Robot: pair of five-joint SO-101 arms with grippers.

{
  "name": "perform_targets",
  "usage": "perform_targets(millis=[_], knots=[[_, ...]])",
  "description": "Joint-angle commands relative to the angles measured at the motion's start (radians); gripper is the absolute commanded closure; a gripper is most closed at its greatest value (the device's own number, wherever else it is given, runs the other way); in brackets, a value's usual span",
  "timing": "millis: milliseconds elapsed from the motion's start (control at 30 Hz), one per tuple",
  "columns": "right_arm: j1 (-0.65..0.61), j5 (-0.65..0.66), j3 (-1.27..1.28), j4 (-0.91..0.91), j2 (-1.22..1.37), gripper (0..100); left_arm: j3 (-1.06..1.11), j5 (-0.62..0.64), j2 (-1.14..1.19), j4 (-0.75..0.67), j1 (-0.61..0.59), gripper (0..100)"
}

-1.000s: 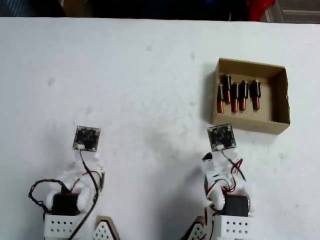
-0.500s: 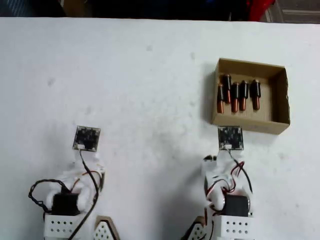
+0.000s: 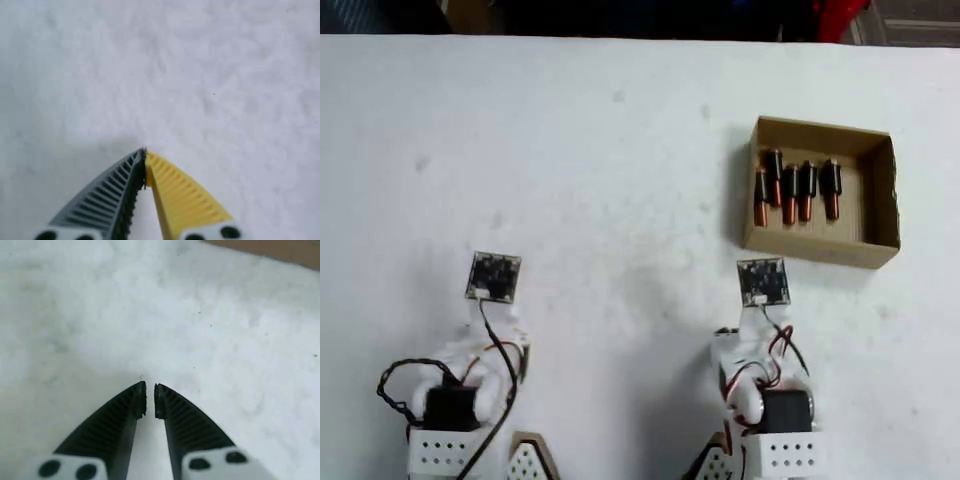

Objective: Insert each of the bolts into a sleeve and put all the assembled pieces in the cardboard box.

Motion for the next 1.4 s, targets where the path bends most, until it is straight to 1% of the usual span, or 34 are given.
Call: perform_targets(millis=[0, 367, 700, 1367], knots=[[-0.007, -0.009, 0.009, 0.005, -0.004, 98.1, -0.003, -0.003, -0.004, -0.026, 0.012, 98], [-0.005, -0.009, 0.009, 0.005, -0.004, 98.1, -0.003, 0.000, -0.004, -0.026, 0.008, 98], [-0.005, -0.009, 0.009, 0.005, -0.004, 98.1, -0.002, 0.120, -0.004, -0.026, 0.008, 98], [-0.005, -0.008, 0.009, 0.005, -0.004, 98.1, -0.002, 0.124, -0.004, -0.026, 0.010, 98]])
